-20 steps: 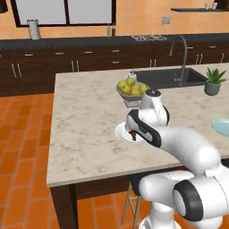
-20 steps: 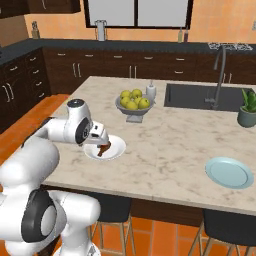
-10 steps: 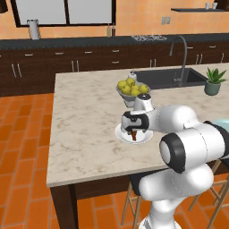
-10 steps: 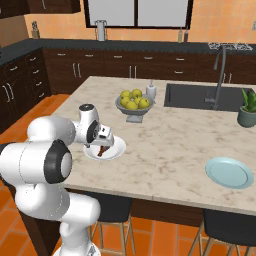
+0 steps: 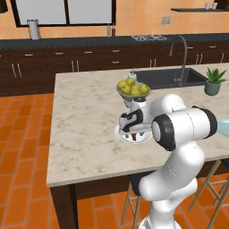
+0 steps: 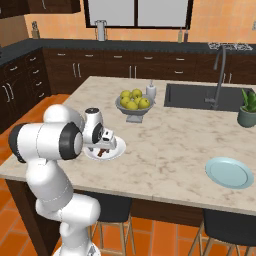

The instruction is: Pick the chicken drumstick and bell pepper from their plates and place them in the bowl. Then put the bowl in the fridge.

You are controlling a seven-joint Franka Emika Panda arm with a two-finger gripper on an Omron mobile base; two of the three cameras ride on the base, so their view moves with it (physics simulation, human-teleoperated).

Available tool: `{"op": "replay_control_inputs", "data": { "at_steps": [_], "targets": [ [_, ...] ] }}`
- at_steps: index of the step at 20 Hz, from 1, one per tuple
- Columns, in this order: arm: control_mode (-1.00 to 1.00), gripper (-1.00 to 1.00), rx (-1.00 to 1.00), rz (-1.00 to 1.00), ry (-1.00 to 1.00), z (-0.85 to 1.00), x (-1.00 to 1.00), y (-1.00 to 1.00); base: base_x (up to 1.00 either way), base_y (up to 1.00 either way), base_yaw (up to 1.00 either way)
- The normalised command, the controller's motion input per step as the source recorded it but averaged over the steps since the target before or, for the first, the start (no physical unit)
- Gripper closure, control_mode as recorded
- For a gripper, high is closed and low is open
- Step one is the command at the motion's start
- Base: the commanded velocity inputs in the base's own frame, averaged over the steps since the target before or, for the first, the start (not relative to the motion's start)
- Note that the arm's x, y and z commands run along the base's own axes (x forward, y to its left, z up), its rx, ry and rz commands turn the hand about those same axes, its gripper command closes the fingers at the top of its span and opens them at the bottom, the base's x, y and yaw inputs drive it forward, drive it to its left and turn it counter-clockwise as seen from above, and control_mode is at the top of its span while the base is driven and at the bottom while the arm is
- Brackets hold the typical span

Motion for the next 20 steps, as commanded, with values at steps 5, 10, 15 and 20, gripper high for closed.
{"op": "replay_control_inputs", "data": {
  "at_steps": [5, 10, 15, 20],
  "targets": [
    [-1.0, 1.0, 0.0, 0.0, 0.09, -0.37, 0.12, 0.0, 0.0, 0.0, 0.0],
    [-1.0, 1.0, 0.0, 0.0, 0.02, -0.19, 0.11, 0.0, 0.0, 0.0, 0.0],
    [-1.0, 1.0, 0.0, 0.0, 0.11, 0.0, -0.03, 0.0, 0.0, 0.0, 0.0],
    [-1.0, 1.0, 0.03, 0.0, 0.02, 0.35, -0.5, -0.09, 0.0, 0.0, 0.0]
  ]
}}
